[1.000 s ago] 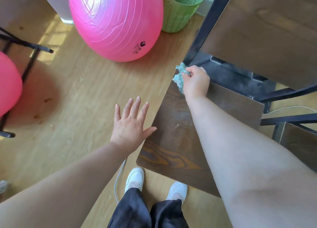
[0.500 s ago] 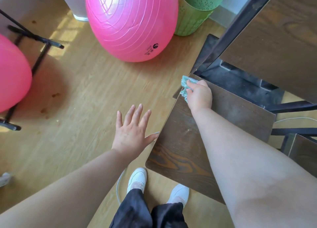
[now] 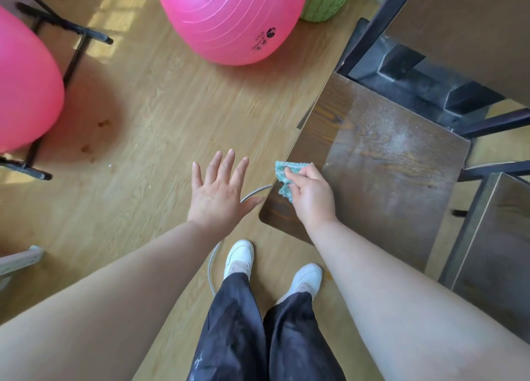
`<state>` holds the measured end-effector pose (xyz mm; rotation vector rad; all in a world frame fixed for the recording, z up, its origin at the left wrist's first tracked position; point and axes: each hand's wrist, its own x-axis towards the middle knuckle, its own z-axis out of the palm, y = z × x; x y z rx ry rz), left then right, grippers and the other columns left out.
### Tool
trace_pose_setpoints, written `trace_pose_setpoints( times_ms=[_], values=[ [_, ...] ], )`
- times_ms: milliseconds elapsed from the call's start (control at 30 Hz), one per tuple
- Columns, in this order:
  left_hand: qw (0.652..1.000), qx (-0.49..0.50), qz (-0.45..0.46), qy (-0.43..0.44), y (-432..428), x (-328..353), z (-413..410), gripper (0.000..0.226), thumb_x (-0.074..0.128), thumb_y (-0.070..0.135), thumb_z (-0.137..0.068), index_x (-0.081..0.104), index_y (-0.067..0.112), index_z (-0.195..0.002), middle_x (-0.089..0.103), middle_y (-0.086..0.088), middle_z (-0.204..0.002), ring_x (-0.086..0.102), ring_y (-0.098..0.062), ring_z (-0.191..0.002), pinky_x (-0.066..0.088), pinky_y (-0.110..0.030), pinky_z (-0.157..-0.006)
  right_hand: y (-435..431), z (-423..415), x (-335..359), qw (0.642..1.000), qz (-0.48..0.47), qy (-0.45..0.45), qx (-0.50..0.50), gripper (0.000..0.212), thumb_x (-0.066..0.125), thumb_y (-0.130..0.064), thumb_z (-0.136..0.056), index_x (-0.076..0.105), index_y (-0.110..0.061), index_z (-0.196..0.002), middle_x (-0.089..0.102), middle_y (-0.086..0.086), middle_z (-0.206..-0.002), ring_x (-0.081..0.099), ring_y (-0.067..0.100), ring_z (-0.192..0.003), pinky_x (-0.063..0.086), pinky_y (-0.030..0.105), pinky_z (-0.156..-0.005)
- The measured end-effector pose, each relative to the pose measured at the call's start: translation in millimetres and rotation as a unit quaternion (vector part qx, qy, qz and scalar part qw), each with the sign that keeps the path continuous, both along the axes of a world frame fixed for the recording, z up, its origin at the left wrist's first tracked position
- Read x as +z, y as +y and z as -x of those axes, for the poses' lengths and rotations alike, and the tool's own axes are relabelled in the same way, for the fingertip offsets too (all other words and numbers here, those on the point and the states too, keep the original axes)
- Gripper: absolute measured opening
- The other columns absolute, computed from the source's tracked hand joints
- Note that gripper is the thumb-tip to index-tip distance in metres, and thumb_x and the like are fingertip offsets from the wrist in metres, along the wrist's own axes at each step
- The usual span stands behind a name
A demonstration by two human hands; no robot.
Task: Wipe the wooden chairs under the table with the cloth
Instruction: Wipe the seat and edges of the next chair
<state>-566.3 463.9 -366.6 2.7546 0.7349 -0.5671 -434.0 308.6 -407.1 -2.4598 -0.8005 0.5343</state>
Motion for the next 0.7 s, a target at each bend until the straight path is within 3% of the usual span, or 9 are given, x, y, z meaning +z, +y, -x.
trace_pose_setpoints(
  times_ms=[200, 300, 467, 567, 700],
  values=[
    [1.000, -0.007, -0.005, 0.015, -3.2, 6.0, 22.9, 0.089, 0.019, 0.077, -0.086, 0.002, 0.027, -0.158, -0.001, -0.003, -0.167, -0.005, -0.027, -0.153, 0.000, -0.059, -0.120, -28.8, 56.7, 3.1, 0.999, -0.008, 0.025, 0.027, 0.034, 0.064, -0.002, -0.086, 0.072, -0.018, -0.116, 0.056, 0.003, -0.089, 0.056, 0.020, -0.075, 0.048, 0.029, -0.068],
    [1.000, -0.008, -0.001, 0.010, -6.3, 6.7, 29.9, 0.087, 0.026, 0.074, -0.090, 0.004, 0.026, -0.158, 0.000, -0.005, -0.167, -0.004, -0.028, -0.153, 0.000, -0.055, -0.121, -36.9, 72.0, 6.9, 0.998, -0.012, 0.040, 0.036, 0.031, 0.063, -0.004, -0.089, 0.072, -0.016, -0.116, 0.055, 0.004, -0.089, 0.052, 0.017, -0.075, 0.041, 0.024, -0.068],
    [1.000, 0.007, 0.003, -0.011, -9.9, 6.8, 27.3, 0.083, 0.030, 0.070, -0.093, 0.007, 0.024, -0.158, 0.002, -0.006, -0.167, -0.004, -0.029, -0.153, 0.000, -0.050, -0.123, -39.1, 66.9, 10.3, 0.996, -0.024, 0.067, 0.046, 0.033, 0.063, 0.001, -0.087, 0.072, -0.011, -0.116, 0.054, 0.000, -0.088, 0.055, 0.018, -0.078, 0.045, 0.024, -0.075],
    [1.000, 0.012, 0.000, -0.016, -11.7, 4.7, 19.8, 0.081, 0.029, 0.069, -0.094, 0.006, 0.025, -0.158, 0.001, -0.006, -0.167, -0.005, -0.028, -0.153, -0.001, -0.049, -0.123, -42.8, 49.1, 19.1, 0.996, -0.069, 0.059, -0.004, 0.032, 0.064, 0.000, -0.086, 0.072, -0.011, -0.115, 0.057, -0.001, -0.089, 0.054, 0.010, -0.077, 0.041, 0.016, -0.075],
    [0.999, 0.011, 0.010, -0.032, -14.0, -2.0, 4.2, 0.080, 0.036, 0.067, -0.095, 0.012, 0.024, -0.158, 0.007, -0.007, -0.166, -0.001, -0.030, -0.153, 0.002, -0.050, -0.123, -34.0, -19.5, 36.5, 0.983, -0.081, 0.057, -0.151, 0.030, 0.064, -0.005, -0.090, 0.071, -0.012, -0.119, 0.058, -0.005, -0.101, 0.056, 0.003, -0.087, 0.036, 0.000, -0.082]
  ],
)
